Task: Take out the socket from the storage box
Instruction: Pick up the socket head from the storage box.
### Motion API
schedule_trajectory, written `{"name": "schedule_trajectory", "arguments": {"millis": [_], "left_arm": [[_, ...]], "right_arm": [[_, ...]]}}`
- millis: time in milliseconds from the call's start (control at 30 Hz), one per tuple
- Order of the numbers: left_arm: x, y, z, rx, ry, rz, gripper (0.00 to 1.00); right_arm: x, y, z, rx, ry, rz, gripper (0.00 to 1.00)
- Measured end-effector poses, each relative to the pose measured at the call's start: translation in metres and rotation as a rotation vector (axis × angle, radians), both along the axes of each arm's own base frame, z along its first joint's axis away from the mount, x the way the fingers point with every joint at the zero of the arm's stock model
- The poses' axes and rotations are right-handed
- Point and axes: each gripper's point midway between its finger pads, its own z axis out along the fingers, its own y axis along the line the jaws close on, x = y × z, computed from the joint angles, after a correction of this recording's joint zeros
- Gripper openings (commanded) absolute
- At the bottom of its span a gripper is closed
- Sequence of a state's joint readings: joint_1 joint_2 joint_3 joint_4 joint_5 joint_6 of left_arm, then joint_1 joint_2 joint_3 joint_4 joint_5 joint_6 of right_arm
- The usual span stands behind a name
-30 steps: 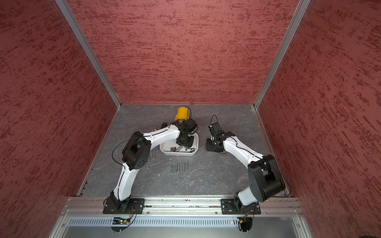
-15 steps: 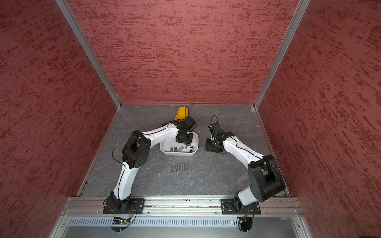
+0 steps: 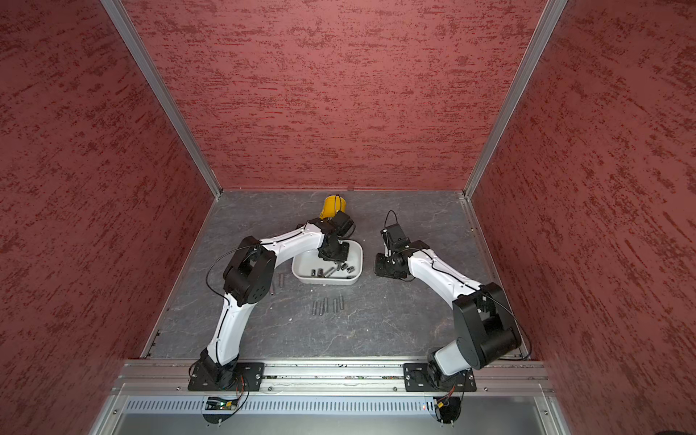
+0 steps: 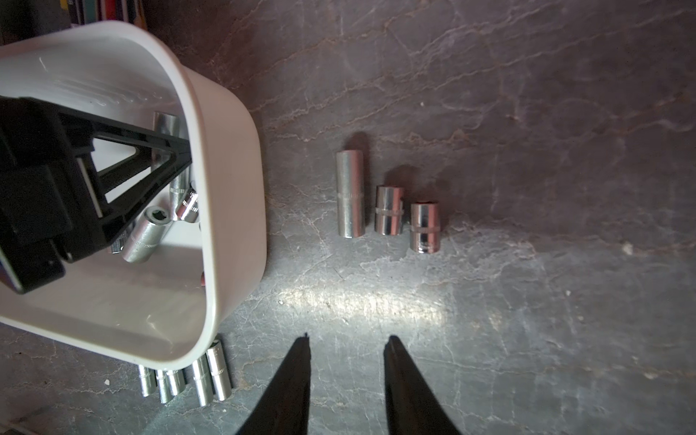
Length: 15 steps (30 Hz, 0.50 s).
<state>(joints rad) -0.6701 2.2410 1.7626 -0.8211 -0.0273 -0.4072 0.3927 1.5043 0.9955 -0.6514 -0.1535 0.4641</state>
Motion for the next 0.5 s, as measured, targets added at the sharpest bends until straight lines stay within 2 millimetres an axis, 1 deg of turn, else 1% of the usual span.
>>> {"name": "schedule_trajectory", "arguments": {"millis": [33,100,167,200,500], "left_arm": [[0.0005,0.0008,-0.0007,0.001,0.001,0.001,0.29],[0.0019,0.0009,-0.0006,0.000,-0.002,-0.002,0.20],[0.0079,-0.0025,0.0037,-0.013,-0.026,-0.003,0.17],[0.0086,-0.0026,0.0019,-0.012,-0.027,-0.010,0.15],[0.0073,-0.0014,0.0013,-0.004,-0.023,-0.027,0.12]], "right_arm": [[0.0000,0.0003,0.0001,0.002,0.000,0.000,0.36],[0.0003,0.0010,0.0004,0.006,0.000,0.000,0.36],[0.0004,0.0018,0.0007,0.011,-0.001,0.000,0.36],[0.0004,0.0022,0.0009,0.013,0.000,-0.001,0.36],[0.0006,0.0044,0.0016,0.026,0.000,0.002,0.36]]}}
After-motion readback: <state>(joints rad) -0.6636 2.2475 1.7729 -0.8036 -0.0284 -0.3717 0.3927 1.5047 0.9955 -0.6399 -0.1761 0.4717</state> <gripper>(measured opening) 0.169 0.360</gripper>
